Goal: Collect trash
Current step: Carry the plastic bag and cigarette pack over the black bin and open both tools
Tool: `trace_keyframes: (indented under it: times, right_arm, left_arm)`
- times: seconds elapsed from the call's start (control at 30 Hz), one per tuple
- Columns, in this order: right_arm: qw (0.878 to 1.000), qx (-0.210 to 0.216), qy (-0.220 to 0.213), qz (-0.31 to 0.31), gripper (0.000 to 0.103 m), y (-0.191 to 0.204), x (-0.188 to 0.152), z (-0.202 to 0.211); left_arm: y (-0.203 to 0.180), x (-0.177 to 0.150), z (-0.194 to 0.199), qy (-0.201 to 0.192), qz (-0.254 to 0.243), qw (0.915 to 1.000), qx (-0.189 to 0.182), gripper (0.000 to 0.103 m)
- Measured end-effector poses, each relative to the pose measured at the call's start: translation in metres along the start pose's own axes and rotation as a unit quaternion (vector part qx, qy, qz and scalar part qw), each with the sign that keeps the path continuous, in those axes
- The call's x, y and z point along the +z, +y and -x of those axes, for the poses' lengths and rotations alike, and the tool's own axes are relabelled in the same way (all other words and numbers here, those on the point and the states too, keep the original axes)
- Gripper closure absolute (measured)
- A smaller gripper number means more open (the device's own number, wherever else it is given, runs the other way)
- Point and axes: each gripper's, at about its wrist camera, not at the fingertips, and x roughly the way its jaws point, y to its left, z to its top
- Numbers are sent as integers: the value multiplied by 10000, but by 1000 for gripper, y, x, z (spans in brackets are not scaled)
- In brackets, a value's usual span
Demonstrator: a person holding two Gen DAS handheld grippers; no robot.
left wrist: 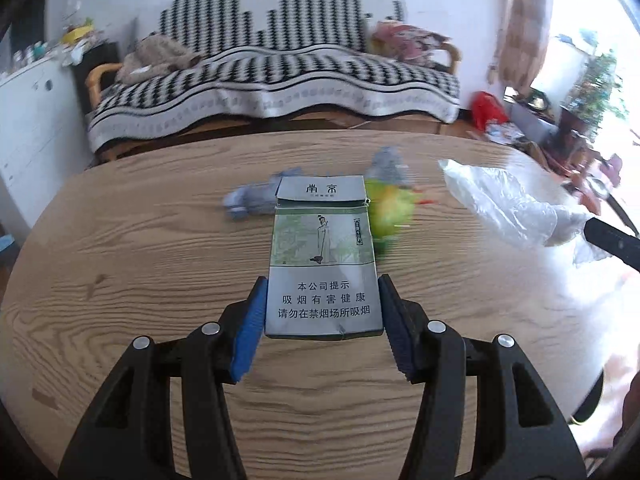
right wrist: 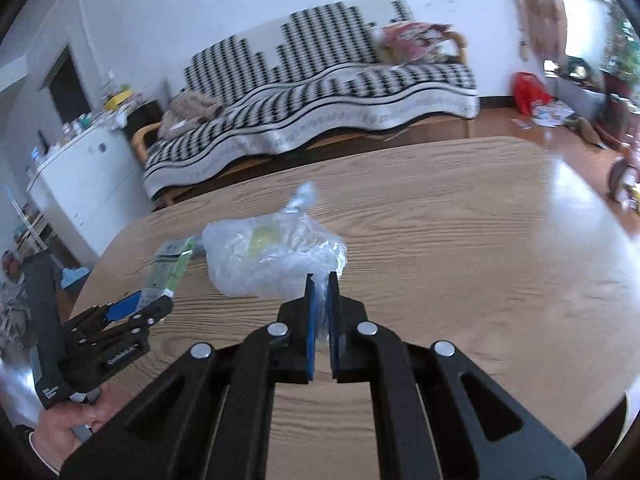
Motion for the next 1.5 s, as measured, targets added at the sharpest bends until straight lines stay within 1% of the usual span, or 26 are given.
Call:
trace_keyframes:
  times: [0.07, 0.13, 0.27, 0.3, 0.37, 0.4, 0.43, 0.53, 0.57, 0.67, 0.73, 0.77, 0.83, 0.9, 1.0, 1.07, 1.1, 1.17, 1.23, 1.33, 1.4, 1.5]
  right_arm:
    - [9996, -222, -78, -127, 97, -30, -3, 21]
    - [9988, -388, -137, -247, 97, -55, -7, 38]
    - [9947, -831, -287, -526, 97, -117, -22, 82]
    - [9933, -929, -321, -602, 97, -132, -27, 93]
    - [9894, -1154, -383, -796, 97, -165, -39, 117]
    - [9868, -1275, -419, -909, 97, -183, -46, 130]
    - [9842, -1385, -445, -1008, 97, -198, -52, 141]
    - [9748, -1718, -511, -1328, 97, -240, -71, 173]
    - [9710, -1811, -531, -1466, 97, -256, -79, 184]
    - [9585, -2180, -554, -1752, 97, -294, -98, 212]
    - [9510, -2392, -518, -1890, 97, -317, -109, 223]
    - [9464, -2500, -433, -1999, 97, -332, -118, 227]
    - [9408, -2576, -286, -2186, 97, -351, -129, 229]
    - [9320, -2729, -105, -2381, 97, -373, -143, 231]
    - [9220, -2850, 156, -2617, 97, -397, -157, 230]
    - [9139, -2926, 418, -2783, 97, -409, -166, 224]
    - [9120, -2918, 509, -2839, 97, -413, -169, 222]
    - [9055, -2952, 824, -2936, 97, -423, -176, 211]
    - [9031, -2918, 966, -2999, 97, -429, -182, 206]
    - [9013, -2908, 987, -3056, 97, -433, -185, 207]
    - [9011, -2924, 976, -3050, 97, -428, -182, 210]
    - [9011, -2926, 976, -3047, 97, -429, -183, 211]
  left_arm:
    - [-22, -1, 3, -31, -129, 9998, -130, 49]
    - [-54, -3, 5, -67, -293, 9990, -324, 49]
    - [-112, -10, 11, -129, -623, 9957, -680, 49]
    - [-134, -14, 14, -148, -742, 9937, -828, 49]
    - [-162, -20, 18, -146, -873, 9905, -1049, 49]
    - [-185, -25, 21, -128, -966, 9874, -1244, 49]
    - [-198, -28, 22, -120, -1021, 9854, -1357, 49]
    - [-257, -45, 29, -38, -1296, 9754, -1782, 49]
    - [-270, -50, 29, 0, -1342, 9731, -1875, 49]
    - [-331, -77, 34, 185, -1700, 9581, -2297, 49]
    - [-359, -91, 35, 317, -1740, 9507, -2548, 49]
    - [-372, -97, 34, 418, -1714, 9470, -2685, 49]
    - [-402, -114, 26, 748, -1731, 9374, -2929, 49]
    - [-431, -133, 19, 971, -1872, 9296, -3021, 49]
    - [-461, -156, 10, 1223, -2056, 9219, -3048, 49]
    - [-471, -166, 0, 1443, -2063, 9161, -3120, 49]
    - [-477, -172, -4, 1530, -2086, 9138, -3132, 49]
    - [-484, -179, -8, 1589, -2149, 9125, -3096, 49]
    - [-491, -183, -16, 1663, -2205, 9104, -3081, 49]
    - [-498, -186, -18, 1678, -2294, 9081, -3075, 49]
    - [-499, -184, -17, 1691, -2309, 9071, -3087, 49]
    - [-502, -185, -19, 1698, -2326, 9067, -3083, 49]
